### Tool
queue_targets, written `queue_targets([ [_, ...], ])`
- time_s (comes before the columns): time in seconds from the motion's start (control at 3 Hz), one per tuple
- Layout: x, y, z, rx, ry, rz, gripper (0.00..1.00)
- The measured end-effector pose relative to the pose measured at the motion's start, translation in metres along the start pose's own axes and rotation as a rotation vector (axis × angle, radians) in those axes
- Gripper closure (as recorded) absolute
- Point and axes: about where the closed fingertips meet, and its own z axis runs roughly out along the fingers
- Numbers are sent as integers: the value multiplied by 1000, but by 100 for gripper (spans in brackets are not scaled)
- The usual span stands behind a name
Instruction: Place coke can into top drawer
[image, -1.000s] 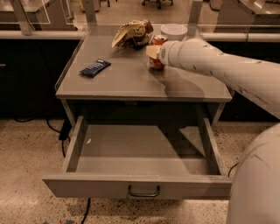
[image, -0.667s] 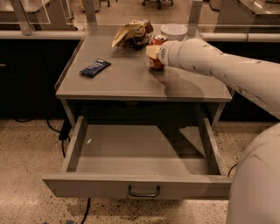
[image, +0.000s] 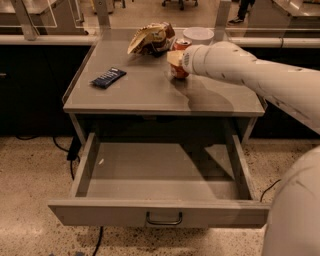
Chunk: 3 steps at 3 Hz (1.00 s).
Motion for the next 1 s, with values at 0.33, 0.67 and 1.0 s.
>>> queue_targets([
  [0.33, -7, -5, -17, 6, 17, -25, 100],
  [0.67, -9, -11, -37, 14, 37, -44, 100],
  [1.0, -8, -16, -58, 23, 51, -50, 100],
])
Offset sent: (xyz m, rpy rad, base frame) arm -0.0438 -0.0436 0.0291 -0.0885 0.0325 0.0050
